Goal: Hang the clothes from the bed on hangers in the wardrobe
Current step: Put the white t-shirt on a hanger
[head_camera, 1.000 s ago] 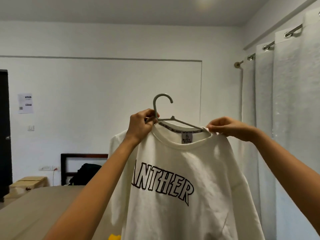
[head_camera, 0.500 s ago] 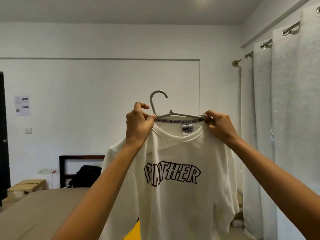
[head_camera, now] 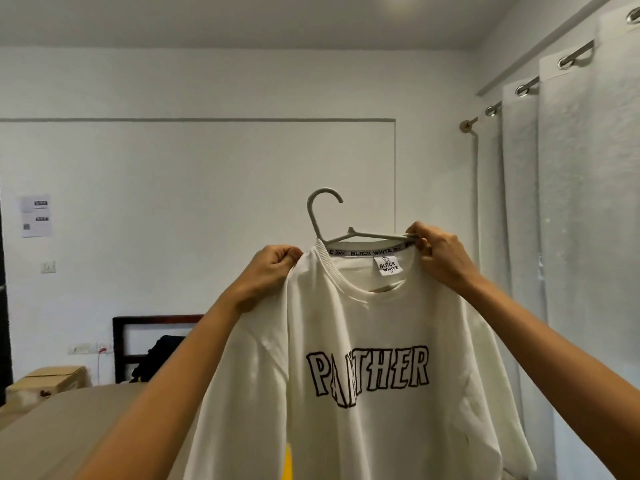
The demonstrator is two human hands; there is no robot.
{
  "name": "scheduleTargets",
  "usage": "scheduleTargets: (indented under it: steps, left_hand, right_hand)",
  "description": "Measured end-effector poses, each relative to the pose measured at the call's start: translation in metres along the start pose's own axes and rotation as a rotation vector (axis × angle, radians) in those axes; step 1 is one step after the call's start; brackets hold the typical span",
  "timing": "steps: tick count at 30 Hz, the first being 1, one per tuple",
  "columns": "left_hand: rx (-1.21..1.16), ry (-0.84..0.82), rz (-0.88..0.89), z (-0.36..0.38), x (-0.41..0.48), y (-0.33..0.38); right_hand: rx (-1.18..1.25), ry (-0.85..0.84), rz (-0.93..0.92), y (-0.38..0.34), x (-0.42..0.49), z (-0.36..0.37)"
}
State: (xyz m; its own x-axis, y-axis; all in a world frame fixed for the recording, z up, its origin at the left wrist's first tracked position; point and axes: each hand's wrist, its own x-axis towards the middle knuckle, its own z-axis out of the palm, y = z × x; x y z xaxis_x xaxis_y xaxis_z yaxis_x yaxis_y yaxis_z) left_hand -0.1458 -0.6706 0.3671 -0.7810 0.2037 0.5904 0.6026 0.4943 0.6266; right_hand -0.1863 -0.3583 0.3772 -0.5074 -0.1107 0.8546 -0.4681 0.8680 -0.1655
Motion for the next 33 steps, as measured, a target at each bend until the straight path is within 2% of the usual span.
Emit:
scheduleTargets:
  steps: [3, 5, 8, 9, 11, 14, 18, 21, 24, 26, 28, 30, 33]
  left_hand:
    - [-0.053, 0.035, 0.04, 0.008, 0.001, 0.0]
    - [-0.048, 0.062, 0.078, 0.015, 0.005, 0.005]
    - [-0.037, 0.056, 0.125, 0.024, 0.01, 0.01]
    - [-0.024, 0.076, 0.143, 0.024, 0.011, 0.01]
    - [0.04, 0.133, 0.182, 0.021, 0.015, 0.006]
    - [0.308, 0.256, 0.267, 0.014, 0.017, 0.0]
    - [0.496, 0.402, 0.26, 0.006, 0.013, -0.007]
    - [0.676, 0.282, 0.161, -0.003, 0.014, -0.005]
    - [0.571, 0.082, 0.189, 0.001, 0.023, 0.01]
    - [0.532, 0.016, 0.203, 0.013, 0.032, 0.018]
    - [0.558, 0.013, 0.186, 0.023, 0.037, 0.021]
    - [0.5, 0.078, 0.168, 0.029, 0.039, 0.017]
    - [0.432, 0.199, 0.191, 0.038, 0.036, 0.007]
  right_hand:
    - [-0.097, -0.138, 0.029, -0.01, 0.007, -0.002]
    - [-0.128, -0.192, -0.092, -0.024, 0.011, 0.0]
    - [0.174, -0.089, -0.196, -0.048, 0.011, 0.009]
    - [0.232, -0.028, -0.18, -0.052, 0.011, 0.012]
    - [0.148, 0.046, -0.135, -0.051, 0.013, 0.018]
    - [-0.073, 0.052, -0.075, -0.042, 0.014, 0.02]
    - [-0.122, 0.065, 0.093, -0.03, 0.014, 0.01]
    - [-0.079, 0.06, 0.115, -0.027, 0.014, 0.012]
    - [0.029, 0.04, 0.13, -0.029, 0.014, 0.015]
    - [0.042, 0.023, 0.133, -0.032, 0.015, 0.014]
    - [0.042, 0.018, 0.115, -0.035, 0.017, 0.014]
    - [0.121, -0.026, 0.077, -0.034, 0.018, 0.007]
    - [0.279, -0.275, 0.024, -0.021, 0.016, -0.022]
